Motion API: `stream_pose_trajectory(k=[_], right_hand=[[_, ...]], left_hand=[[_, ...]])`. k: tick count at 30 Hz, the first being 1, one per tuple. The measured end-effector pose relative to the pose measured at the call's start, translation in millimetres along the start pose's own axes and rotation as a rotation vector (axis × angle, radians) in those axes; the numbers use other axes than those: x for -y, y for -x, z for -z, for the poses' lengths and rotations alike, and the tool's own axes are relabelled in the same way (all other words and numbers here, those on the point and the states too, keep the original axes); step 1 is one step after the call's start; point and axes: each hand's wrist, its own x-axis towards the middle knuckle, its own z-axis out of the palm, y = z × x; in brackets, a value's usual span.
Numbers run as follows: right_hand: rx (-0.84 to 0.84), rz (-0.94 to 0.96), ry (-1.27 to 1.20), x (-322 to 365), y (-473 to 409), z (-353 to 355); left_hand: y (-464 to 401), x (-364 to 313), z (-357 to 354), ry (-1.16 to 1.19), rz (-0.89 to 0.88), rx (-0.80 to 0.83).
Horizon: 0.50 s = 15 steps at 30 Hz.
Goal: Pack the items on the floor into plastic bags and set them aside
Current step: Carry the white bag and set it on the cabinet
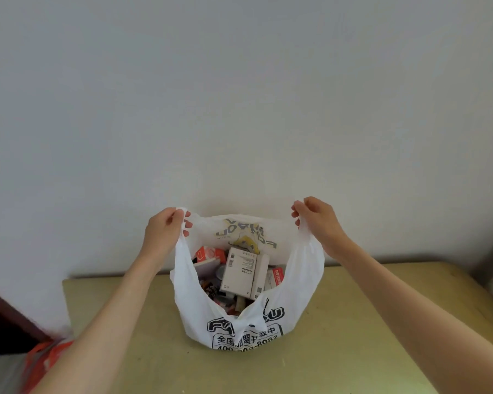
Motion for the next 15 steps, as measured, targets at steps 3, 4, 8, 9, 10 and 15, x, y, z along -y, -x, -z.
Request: stream_pose_trajectory(k=[3,4,8,9,10,15], right_hand=[[-0.039,0.057,0.186,-0.4,4.2,7.0],[-0.048,0.069,0.262,-0.4,6.8,10.5],[-0.094,0.126,0.505,-6.3,23.1,28.2],[-0.111,0.150,0.558,-7.8,30.1,33.6],[-0.127,0.183,0.613,-9.6,37.8,40.0],[-0.229,0.235,0.885,-36.3,103.0,82.4]], left_hand=[[6.5,-1.8,7.6,-0.388,-0.122,-0.038],[10.7,-4.4,9.9,-0.505,-0.164,-0.063],[29.0,-20.6,2.7,-0.684,-0.414,-0.139],[34.7,-24.5,-5.1,-0.671,-0.503,-0.117],[40.8,-27.1,-14.9,-0.667,-0.586,-0.075],[84.9,-18.9,-78.9,-0.717,-0.786,0.231]])
